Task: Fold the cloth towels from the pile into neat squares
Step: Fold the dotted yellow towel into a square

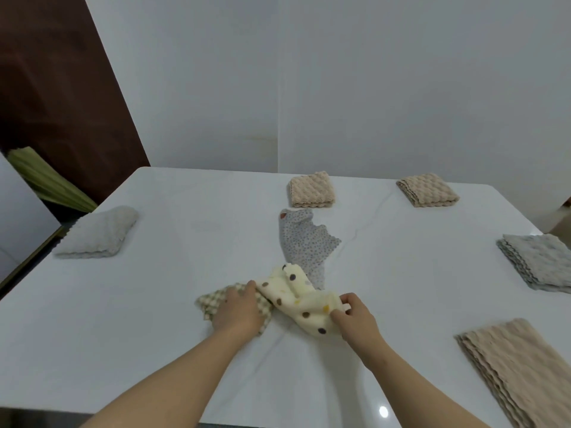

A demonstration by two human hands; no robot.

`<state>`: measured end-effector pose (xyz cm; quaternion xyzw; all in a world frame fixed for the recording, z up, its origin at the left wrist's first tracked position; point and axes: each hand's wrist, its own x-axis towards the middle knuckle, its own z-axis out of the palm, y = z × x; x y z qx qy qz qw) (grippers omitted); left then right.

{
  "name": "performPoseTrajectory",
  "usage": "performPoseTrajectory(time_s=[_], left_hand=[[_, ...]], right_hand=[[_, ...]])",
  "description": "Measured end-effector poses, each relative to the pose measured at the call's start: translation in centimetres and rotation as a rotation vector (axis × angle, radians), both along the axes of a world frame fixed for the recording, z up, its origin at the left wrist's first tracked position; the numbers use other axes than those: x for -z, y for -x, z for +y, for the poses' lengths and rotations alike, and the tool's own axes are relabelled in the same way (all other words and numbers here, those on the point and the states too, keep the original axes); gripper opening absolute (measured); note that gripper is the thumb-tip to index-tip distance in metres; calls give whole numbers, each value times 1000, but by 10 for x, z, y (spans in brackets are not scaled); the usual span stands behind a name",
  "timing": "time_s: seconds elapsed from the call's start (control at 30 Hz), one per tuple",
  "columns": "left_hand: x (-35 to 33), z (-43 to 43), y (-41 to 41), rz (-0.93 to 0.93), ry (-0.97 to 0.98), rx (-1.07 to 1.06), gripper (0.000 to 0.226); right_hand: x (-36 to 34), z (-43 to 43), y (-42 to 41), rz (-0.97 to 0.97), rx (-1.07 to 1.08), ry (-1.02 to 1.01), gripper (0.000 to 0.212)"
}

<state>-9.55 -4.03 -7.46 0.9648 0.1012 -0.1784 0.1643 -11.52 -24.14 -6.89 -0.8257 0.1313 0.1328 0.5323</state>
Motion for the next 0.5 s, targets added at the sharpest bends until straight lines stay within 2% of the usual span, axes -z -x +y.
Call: performPoseTrajectory(time_s=[0.1, 0.17, 0.23, 0.33, 0.4, 0.5], left_hand=[[0, 0, 1, -5, 149, -15, 43], [1, 1, -5, -85, 204, -49, 36], [3, 3, -13, -170, 304, -96, 41], [1, 1, -18, -228, 375, -57, 61], [2, -4, -17, -259, 343, -58, 53], [6, -14, -11, -180, 552, -121, 52]], right_hand=[[9, 0, 6, 46, -146, 59, 26], [15, 1, 8, 61, -228, 109, 22], [19, 0, 7, 69, -244, 146, 11], [22, 0, 5, 49, -199, 142, 12], [24, 1, 5, 20, -195, 172, 8], [26, 3, 6, -10, -259, 242, 7]])
